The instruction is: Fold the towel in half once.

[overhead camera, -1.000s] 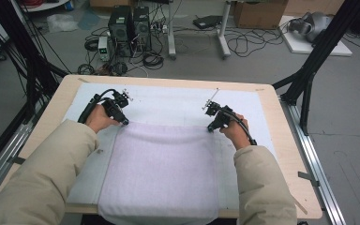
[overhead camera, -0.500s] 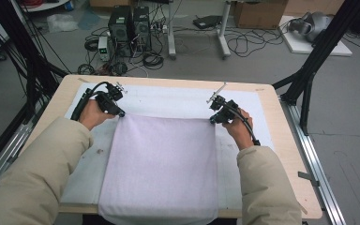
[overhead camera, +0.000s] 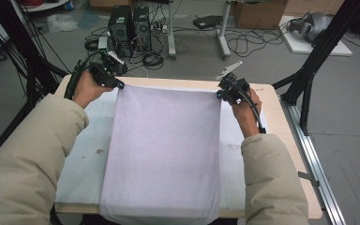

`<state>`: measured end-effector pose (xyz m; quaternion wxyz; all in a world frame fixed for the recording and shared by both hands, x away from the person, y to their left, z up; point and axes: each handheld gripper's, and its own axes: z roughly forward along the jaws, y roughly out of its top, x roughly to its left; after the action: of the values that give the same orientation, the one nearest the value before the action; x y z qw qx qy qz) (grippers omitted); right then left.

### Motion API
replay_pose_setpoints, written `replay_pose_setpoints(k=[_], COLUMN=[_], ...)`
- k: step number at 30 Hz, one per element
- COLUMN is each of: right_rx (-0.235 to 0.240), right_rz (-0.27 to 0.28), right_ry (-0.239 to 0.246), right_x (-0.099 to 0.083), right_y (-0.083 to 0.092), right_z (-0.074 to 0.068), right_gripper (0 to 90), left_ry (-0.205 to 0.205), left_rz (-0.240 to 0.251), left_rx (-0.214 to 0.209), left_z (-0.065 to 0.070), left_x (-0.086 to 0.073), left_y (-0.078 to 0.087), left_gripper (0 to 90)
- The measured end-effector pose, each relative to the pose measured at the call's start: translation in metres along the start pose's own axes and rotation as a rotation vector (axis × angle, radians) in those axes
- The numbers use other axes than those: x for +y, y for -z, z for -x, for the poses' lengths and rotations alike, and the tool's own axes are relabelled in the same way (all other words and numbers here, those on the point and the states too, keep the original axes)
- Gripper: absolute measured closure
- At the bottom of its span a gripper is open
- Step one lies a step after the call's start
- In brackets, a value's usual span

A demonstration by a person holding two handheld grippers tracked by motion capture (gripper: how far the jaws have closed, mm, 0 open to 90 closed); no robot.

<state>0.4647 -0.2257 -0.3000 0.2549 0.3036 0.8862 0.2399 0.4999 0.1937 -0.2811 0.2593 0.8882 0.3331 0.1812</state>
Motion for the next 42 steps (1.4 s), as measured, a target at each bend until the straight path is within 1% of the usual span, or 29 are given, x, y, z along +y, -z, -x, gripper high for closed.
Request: replay_pose_setpoints(k=[1, 3, 4, 6, 8, 10, 13, 14, 15, 17, 19, 20, 23, 26, 28, 29, 30, 31, 32, 33, 34, 35, 36, 37, 38, 39, 40, 41, 42], right_rx=[0.001, 0.022, 0.039, 0.059, 0.098, 0.122, 0.181, 0.205, 0.225, 0.278, 0.324, 0.365, 0.445, 0.484, 0.522, 0.546, 0.563, 0.601, 0.625, 0.670, 0.733, 0.813, 0.863, 0.910, 0.943, 0.932, 0.911, 0.901, 0.877], right_rz=[0.011, 0.016, 0.031, 0.031, 0.033, 0.039, 0.057, 0.057, 0.064, 0.100, 0.114, 0.130, 0.150, 0.154, 0.149, 0.148, 0.150, 0.152, 0.152, 0.149, 0.150, 0.154, 0.155, 0.162, 0.173, 0.181, 0.167, 0.155, 0.158], right_ry=[-0.001, -0.018, -0.022, -0.024, -0.006, 0.000, 0.004, 0.009, 0.015, 0.019, 0.024, 0.039, 0.054, 0.095, 0.114, 0.135, 0.151, 0.183, 0.202, 0.242, 0.277, 0.304, 0.337, 0.387, 0.400, 0.380, 0.336, 0.303, 0.288], right_x=[0.002, 0.003, 0.002, 0.001, -0.001, -0.004, -0.013, -0.017, -0.020, -0.030, -0.037, -0.043, -0.056, -0.066, -0.073, -0.076, -0.079, -0.083, -0.086, -0.090, -0.094, -0.098, -0.101, -0.104, -0.106, -0.107, -0.107, -0.106, -0.106], right_y=[0.003, 0.010, 0.011, 0.014, 0.017, 0.021, 0.028, 0.032, 0.034, 0.043, 0.050, 0.054, 0.063, 0.069, 0.072, 0.073, 0.074, 0.075, 0.076, 0.078, 0.080, 0.082, 0.083, 0.086, 0.088, 0.089, 0.086, 0.084, 0.081], right_z=[0.001, 0.004, 0.005, 0.004, -0.001, -0.005, -0.011, -0.014, -0.016, -0.022, -0.026, -0.029, -0.037, -0.045, -0.050, -0.053, -0.055, -0.060, -0.063, -0.069, -0.074, -0.080, -0.085, -0.092, -0.097, -0.099, -0.096, -0.093, -0.090], right_gripper=[89.2, 89.2, 89.2, 89.2, 89.1, 89.1, 89.1, 89.1, 89.0, 89.0, 89.0, 89.0, 88.8, 88.7, 88.7, 88.7, 88.5, 88.5, 88.5, 88.4, 88.5, 88.3, 87.7, 85.6, 72.4, 60.5, 56.4, 55.5, 54.9], left_ry=[0.008, 0.012, 0.004, -0.008, -0.028, -0.036, -0.045, -0.056, -0.069, -0.102, -0.142, -0.165, -0.232, -0.282, -0.312, -0.323, -0.350, -0.363, -0.401, -0.429, -0.458, -0.488, -0.532, -0.561, -0.570, -0.578, -0.579, -0.567, -0.548], left_rz=[0.016, 0.014, 0.018, 0.019, 0.029, 0.035, 0.076, 0.073, 0.087, 0.097, 0.111, 0.107, 0.102, 0.098, 0.096, 0.097, 0.100, 0.103, 0.099, 0.112, 0.121, 0.135, 0.155, 0.179, 0.200, 0.202, 0.197, 0.183, 0.177], left_rx=[-0.011, -0.038, -0.050, -0.075, -0.099, -0.121, -0.170, -0.180, -0.192, -0.219, -0.248, -0.257, -0.286, -0.308, -0.348, -0.358, -0.386, -0.404, -0.440, -0.473, -0.502, -0.526, -0.579, -0.615, -0.642, -0.647, -0.623, -0.605, -0.595], left_z=[-0.001, -0.001, -0.001, 0.002, 0.006, 0.008, 0.012, 0.014, 0.017, 0.023, 0.031, 0.036, 0.050, 0.063, 0.071, 0.075, 0.081, 0.085, 0.091, 0.098, 0.106, 0.112, 0.118, 0.122, 0.125, 0.128, 0.128, 0.128, 0.126], left_x=[0.000, -0.005, -0.008, -0.015, -0.023, -0.030, -0.042, -0.045, -0.051, -0.059, -0.070, -0.075, -0.089, -0.100, -0.110, -0.114, -0.121, -0.125, -0.132, -0.139, -0.146, -0.151, -0.158, -0.165, -0.171, -0.175, -0.177, -0.177, -0.176], left_y=[0.003, 0.006, 0.007, 0.009, 0.012, 0.018, 0.030, 0.033, 0.038, 0.045, 0.052, 0.056, 0.063, 0.066, 0.067, 0.067, 0.068, 0.069, 0.072, 0.075, 0.080, 0.083, 0.088, 0.092, 0.092, 0.092, 0.091, 0.089, 0.087], left_gripper=[88.3, 88.3, 88.3, 88.3, 88.2, 88.2, 88.2, 88.2, 88.2, 88.2, 88.1, 88.2, 88.1, 88.0, 88.0, 87.9, 87.9, 87.9, 87.9, 87.8, 87.8, 87.7, 87.2, 85.1, 75.1, 60.8, 50.5, 48.4, 46.5])
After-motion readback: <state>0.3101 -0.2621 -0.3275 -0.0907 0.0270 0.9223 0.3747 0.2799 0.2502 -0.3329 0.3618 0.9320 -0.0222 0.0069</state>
